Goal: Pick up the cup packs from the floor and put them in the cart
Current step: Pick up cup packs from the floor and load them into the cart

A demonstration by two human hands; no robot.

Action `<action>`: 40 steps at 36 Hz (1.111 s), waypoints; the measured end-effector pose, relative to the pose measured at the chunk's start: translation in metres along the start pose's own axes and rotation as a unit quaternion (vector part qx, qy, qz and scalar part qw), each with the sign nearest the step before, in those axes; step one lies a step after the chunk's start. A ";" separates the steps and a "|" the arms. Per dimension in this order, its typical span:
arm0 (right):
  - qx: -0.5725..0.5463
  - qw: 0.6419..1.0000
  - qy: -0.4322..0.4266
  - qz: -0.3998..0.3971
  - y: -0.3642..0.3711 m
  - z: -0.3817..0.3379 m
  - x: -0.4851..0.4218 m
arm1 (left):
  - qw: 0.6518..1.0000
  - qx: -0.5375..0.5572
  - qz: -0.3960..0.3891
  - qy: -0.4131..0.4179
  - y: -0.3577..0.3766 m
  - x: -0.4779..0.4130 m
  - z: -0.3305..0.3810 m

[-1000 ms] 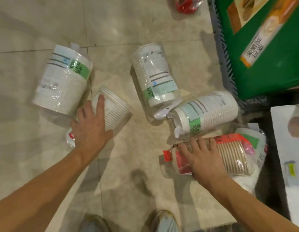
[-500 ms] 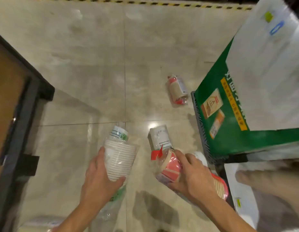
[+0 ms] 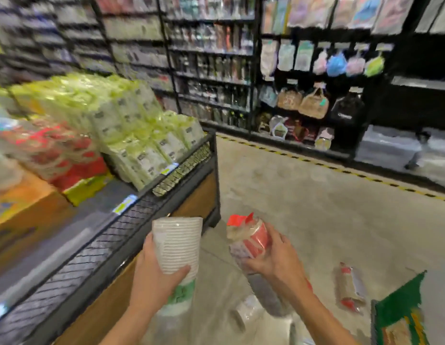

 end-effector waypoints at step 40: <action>-0.085 0.684 -0.581 -0.432 0.308 -0.505 0.518 | 0.674 0.271 0.582 -0.366 -0.358 0.638 -0.380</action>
Point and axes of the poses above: each hand's wrist, its own x-axis away from the middle knuckle, its own y-axis out of the palm, z = x × y, the point moved 4 cm from there along -x, towards the middle knuckle, and after that the axes turned 12 degrees about -y, right-handed, at the moved point
